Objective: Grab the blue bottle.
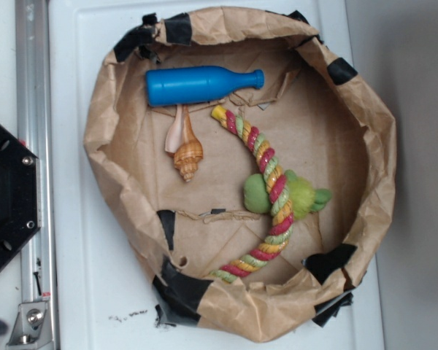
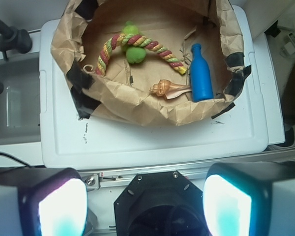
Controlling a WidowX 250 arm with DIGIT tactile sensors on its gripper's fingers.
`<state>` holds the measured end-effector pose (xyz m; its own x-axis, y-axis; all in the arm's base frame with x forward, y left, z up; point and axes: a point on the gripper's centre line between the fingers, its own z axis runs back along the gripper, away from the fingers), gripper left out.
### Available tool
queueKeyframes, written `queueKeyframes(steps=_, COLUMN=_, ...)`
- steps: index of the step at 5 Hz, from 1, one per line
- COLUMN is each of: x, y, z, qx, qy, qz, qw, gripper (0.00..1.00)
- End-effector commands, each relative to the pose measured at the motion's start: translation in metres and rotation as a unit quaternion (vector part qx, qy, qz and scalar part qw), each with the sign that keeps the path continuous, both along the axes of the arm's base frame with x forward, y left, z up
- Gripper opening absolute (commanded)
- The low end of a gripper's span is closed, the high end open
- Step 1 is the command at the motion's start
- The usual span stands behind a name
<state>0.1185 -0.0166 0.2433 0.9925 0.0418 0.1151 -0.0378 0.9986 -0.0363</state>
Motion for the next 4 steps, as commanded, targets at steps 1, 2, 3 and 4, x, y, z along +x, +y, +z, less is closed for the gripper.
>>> queueKeyframes(steps=1, x=0.0, y=0.0, z=0.0, qx=0.0, qy=0.0, qz=0.0, qw=1.0, gripper=1.0)
queueKeyframes(steps=2, x=0.05, y=0.032, z=-0.05, qx=0.084, qy=0.009, qz=0.038, qw=0.996, gripper=1.0)
queueKeyframes(steps=3, x=0.099, y=0.061, z=-0.09, qx=0.066, qy=-0.001, qz=0.059, qw=0.996, gripper=1.0)
queueKeyframes(steps=4, x=0.13, y=0.071, z=-0.107, qx=0.066, qy=0.004, qz=0.052, qw=0.996, gripper=1.0)
